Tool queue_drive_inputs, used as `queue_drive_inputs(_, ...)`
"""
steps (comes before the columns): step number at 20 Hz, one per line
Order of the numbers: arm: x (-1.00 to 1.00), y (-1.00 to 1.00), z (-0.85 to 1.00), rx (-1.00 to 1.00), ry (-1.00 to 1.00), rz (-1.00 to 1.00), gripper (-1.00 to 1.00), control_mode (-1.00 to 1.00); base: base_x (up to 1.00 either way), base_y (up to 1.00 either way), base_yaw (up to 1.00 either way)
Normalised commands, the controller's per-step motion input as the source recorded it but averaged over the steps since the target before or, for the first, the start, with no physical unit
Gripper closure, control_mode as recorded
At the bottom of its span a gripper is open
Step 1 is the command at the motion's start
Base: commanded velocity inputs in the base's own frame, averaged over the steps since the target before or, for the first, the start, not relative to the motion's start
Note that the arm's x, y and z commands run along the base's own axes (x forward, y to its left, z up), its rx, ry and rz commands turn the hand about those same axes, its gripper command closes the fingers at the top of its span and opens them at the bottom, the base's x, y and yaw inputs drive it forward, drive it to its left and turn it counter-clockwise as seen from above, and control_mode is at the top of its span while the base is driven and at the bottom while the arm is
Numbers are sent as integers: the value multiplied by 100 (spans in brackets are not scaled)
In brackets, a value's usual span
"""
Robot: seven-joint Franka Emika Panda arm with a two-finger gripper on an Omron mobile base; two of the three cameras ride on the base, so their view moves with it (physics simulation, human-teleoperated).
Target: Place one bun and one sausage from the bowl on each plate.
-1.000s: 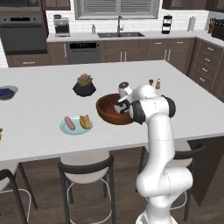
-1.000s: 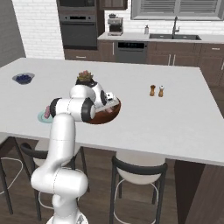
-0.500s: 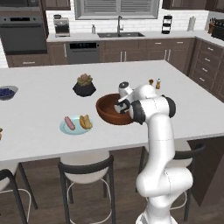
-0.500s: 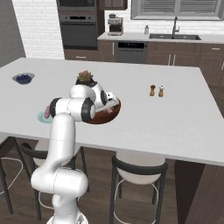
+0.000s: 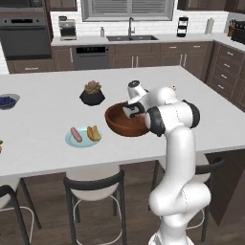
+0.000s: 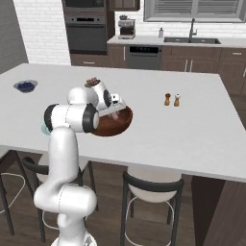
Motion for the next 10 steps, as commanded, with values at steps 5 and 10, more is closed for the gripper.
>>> queue_drive_inputs(5,-70,9,38,13,0,-17,100,-100,0,0,0)
queue_drive_inputs(10,-97,0,30,21,0,-26,100,-100,0,0,0)
